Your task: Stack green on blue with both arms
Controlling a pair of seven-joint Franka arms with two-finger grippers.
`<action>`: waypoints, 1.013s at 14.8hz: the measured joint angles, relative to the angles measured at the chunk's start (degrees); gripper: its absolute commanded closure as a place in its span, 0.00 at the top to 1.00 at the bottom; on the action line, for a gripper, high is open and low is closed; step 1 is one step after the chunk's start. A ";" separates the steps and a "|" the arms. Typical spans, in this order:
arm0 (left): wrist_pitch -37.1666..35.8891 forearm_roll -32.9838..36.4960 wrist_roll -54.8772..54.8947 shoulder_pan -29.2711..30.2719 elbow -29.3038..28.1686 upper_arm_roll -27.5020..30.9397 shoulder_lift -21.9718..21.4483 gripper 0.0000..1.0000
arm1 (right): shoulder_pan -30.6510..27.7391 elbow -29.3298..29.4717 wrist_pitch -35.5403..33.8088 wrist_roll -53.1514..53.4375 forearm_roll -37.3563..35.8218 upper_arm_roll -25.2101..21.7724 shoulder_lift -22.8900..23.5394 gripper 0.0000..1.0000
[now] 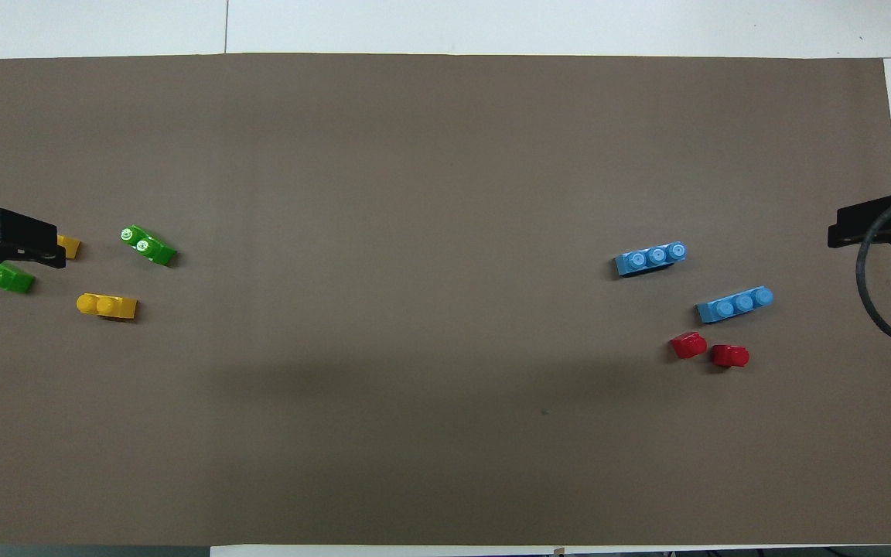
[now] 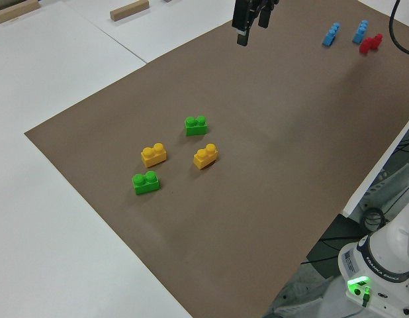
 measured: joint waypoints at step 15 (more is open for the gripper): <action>14.70 -0.35 -15.59 -0.02 -19.74 0.03 -7.09 1.00 | 0.77 -4.74 12.09 47.62 11.06 0.05 11.06 1.00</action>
